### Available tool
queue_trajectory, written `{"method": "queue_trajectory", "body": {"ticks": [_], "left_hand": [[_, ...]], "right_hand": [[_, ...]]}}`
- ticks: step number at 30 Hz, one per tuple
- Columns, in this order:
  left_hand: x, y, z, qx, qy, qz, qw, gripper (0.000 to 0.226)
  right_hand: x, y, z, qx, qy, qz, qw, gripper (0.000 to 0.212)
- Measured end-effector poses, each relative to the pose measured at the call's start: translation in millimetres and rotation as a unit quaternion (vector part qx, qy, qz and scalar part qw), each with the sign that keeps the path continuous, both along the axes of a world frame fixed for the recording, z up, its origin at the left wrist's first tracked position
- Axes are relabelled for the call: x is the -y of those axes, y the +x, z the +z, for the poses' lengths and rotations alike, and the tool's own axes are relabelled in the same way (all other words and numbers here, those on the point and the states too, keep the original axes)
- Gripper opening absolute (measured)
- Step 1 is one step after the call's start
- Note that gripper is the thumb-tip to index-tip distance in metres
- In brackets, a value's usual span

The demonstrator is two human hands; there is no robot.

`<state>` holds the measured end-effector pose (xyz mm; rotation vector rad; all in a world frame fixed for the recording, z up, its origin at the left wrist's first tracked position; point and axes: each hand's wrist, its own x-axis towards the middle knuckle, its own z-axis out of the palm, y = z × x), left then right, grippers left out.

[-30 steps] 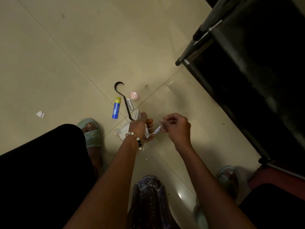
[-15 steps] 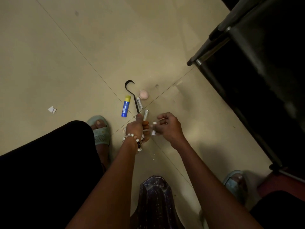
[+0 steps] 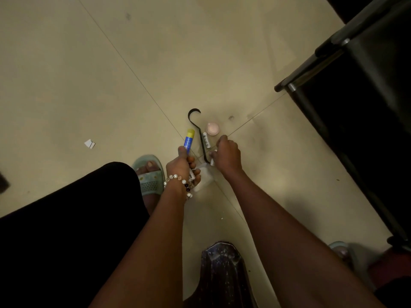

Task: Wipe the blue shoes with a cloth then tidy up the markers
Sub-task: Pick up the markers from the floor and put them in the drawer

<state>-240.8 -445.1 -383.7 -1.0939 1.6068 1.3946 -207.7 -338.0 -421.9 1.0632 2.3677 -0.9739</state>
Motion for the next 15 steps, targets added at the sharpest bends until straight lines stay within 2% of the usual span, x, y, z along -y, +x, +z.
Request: {"method": "queue_trajectory", "body": {"ticks": [5, 7, 9, 11, 13, 15], "left_hand": [[-8, 3, -3, -0.014, 0.008, 0.013, 1.0, 0.049], [-11, 5, -3, 0.0, 0.013, -0.006, 1.0, 0.045], [-13, 6, -1, 0.01, 0.007, -0.038, 0.999, 0.042], [-15, 5, 0, 0.015, -0.001, -0.058, 0.998, 0.047], [-17, 3, 1, 0.05, 0.045, -0.05, 0.997, 0.056], [-16, 0, 5, 0.078, 0.094, -0.038, 0.992, 0.059]], "right_hand": [[-11, 13, 2, -0.014, -0.031, -0.044, 0.998, 0.025], [-18, 21, 13, -0.033, -0.136, -0.125, 0.982, 0.022], [-21, 24, 32, -0.069, -0.283, -0.188, 0.938, 0.019], [-19, 25, 48, -0.088, -0.34, -0.163, 0.922, 0.019], [-12, 24, 60, -0.086, -0.353, -0.125, 0.923, 0.02], [-8, 19, 63, -0.088, -0.365, -0.13, 0.917, 0.02]]}}
